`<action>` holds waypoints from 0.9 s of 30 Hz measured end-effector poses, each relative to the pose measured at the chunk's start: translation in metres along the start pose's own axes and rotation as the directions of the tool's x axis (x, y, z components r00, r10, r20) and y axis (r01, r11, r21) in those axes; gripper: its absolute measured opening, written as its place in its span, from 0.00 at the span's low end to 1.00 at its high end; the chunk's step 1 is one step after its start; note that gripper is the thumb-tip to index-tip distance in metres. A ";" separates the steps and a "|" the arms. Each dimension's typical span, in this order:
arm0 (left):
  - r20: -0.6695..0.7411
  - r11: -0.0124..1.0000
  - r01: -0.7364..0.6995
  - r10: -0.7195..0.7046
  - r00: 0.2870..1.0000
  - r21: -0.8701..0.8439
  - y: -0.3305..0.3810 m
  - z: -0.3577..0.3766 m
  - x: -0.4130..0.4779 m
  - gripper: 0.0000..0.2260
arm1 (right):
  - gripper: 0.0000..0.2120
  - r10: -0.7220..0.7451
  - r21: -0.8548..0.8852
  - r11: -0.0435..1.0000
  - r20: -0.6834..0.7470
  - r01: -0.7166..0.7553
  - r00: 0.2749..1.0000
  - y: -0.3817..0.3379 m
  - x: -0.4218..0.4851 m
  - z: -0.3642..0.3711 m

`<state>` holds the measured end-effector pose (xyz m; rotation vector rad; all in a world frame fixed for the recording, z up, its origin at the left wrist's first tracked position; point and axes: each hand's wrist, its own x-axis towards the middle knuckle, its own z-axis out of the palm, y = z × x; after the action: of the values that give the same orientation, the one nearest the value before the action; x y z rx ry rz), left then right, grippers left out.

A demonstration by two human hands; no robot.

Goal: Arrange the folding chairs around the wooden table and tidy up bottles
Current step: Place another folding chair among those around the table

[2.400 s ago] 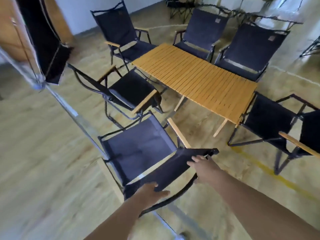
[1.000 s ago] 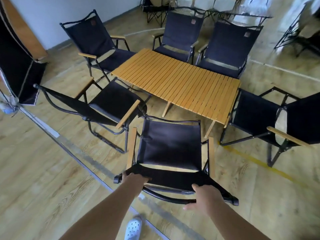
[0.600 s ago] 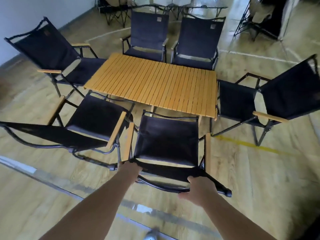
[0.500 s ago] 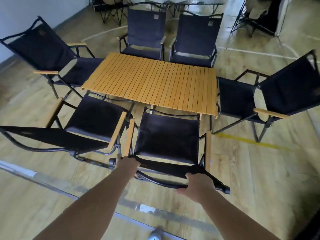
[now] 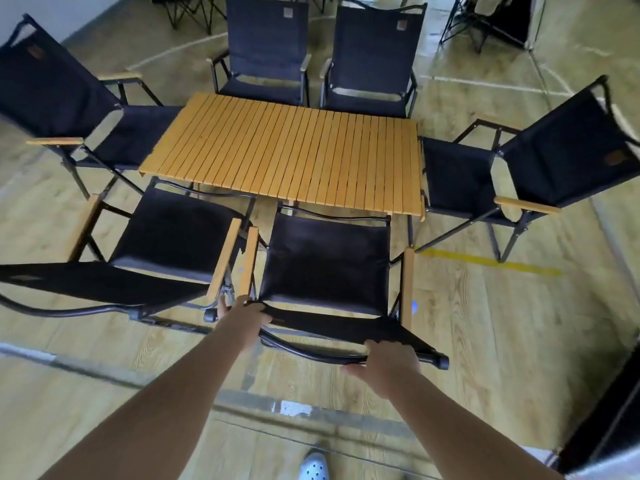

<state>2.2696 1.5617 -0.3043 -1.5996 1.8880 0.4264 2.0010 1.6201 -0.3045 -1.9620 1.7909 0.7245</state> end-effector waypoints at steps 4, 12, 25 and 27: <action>-0.009 0.999 0.055 -0.055 0.998 0.003 -0.013 0.004 0.003 0.31 | 0.36 -0.015 0.040 0.999 0.025 0.014 1.000 -0.012 -0.002 0.002; -0.028 0.986 0.124 -0.128 0.991 -0.111 0.028 0.018 -0.019 0.31 | 0.31 -0.087 0.226 0.969 -0.062 0.099 0.994 0.017 -0.024 0.020; -0.107 0.784 -0.159 0.118 0.987 -0.600 0.268 -0.023 -0.055 0.25 | 0.28 0.000 0.296 0.954 -0.140 0.042 0.990 0.214 -0.088 0.044; -0.123 0.782 -0.180 0.133 0.983 -0.597 0.301 -0.032 -0.061 0.24 | 0.29 0.038 0.294 0.956 -0.116 -0.002 0.993 0.249 -0.097 0.052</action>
<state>1.9758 1.6537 -0.2849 -1.8682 2.0727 1.1640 1.7433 1.7007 -0.2719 -1.8226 1.8671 0.3262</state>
